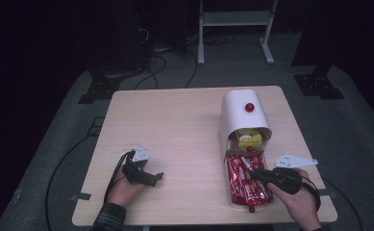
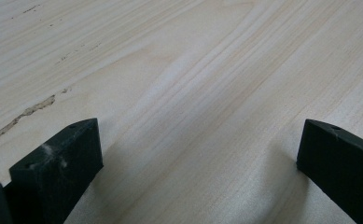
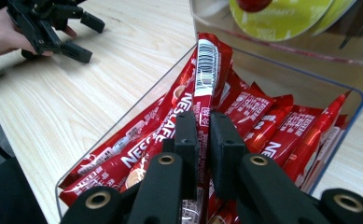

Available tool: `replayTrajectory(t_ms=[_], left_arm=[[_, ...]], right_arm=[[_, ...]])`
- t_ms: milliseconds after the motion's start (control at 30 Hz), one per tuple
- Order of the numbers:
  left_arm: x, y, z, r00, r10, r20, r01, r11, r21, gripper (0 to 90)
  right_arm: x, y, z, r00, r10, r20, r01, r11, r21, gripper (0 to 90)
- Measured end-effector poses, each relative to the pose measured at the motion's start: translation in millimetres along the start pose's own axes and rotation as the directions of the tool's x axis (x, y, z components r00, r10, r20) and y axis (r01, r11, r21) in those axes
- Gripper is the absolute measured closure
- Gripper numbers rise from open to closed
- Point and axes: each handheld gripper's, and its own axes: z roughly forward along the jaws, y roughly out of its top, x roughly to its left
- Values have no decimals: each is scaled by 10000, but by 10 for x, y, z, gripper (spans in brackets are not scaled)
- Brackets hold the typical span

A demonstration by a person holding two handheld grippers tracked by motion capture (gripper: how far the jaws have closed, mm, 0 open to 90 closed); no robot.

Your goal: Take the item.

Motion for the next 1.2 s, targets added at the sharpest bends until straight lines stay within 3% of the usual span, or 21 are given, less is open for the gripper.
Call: replayTrajectory(t_ms=[767,1200], left_arm=[[0,0,0,10000,-4,2,4,10000,-1,0],[0,0,0,10000,2,0,-2,10000,-2,0]], right_arm=[[-17,15,-237,9999,105,137,-98,9988,-477,821],[-113,-18,-357,9984,280,487,-249,9977,-632,822]])
